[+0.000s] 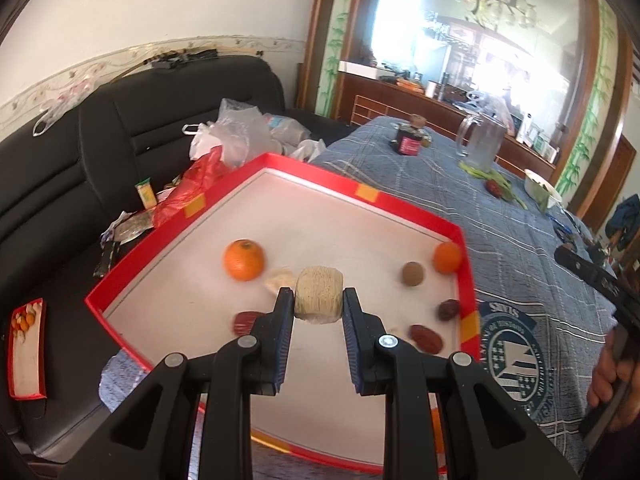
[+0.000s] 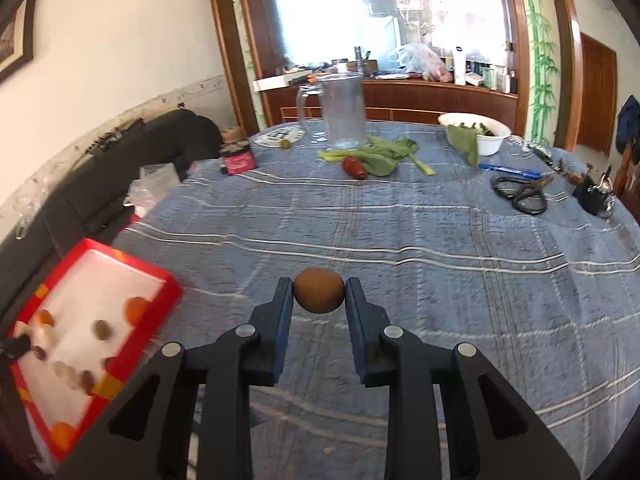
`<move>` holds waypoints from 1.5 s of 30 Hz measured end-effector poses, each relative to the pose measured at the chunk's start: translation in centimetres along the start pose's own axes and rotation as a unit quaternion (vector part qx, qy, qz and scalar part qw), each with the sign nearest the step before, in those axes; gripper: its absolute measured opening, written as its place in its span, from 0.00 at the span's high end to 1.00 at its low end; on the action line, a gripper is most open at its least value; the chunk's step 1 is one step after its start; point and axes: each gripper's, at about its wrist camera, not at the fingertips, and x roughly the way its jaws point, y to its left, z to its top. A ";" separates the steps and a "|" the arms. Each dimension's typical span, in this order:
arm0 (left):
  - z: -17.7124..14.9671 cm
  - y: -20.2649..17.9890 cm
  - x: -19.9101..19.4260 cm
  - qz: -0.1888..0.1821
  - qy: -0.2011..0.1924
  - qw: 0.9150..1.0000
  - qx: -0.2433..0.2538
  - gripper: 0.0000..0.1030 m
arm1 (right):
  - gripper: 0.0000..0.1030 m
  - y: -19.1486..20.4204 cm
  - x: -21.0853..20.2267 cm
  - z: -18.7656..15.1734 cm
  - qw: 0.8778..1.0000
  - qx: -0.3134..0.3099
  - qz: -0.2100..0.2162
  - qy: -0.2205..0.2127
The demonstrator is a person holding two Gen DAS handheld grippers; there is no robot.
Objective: Organize fruits
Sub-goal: 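Carry the cream cube and brown nut over the red tray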
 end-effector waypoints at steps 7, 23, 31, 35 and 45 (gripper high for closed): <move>-0.3 1.0 -0.1 0.015 -0.003 1.000 -0.001 0.77 | 0.72 7.6 -1.8 -1.9 0.994 -0.041 0.102 0.014; -0.9 0.2 1.3 0.039 0.009 0.999 0.028 0.77 | 0.72 16.1 2.7 -4.2 0.978 -0.078 0.174 0.089; -0.8 -0.5 1.6 0.049 0.005 0.998 0.039 0.77 | 0.72 16.0 4.8 -4.9 0.974 -0.067 0.179 0.119; -0.8 -0.8 2.0 0.051 0.006 0.998 0.043 0.77 | 0.72 16.0 5.1 -5.2 0.974 -0.074 0.178 0.123; -0.7 -1.4 2.2 0.056 0.009 0.997 0.045 0.77 | 0.72 15.5 4.9 -5.3 0.972 -0.072 0.187 0.120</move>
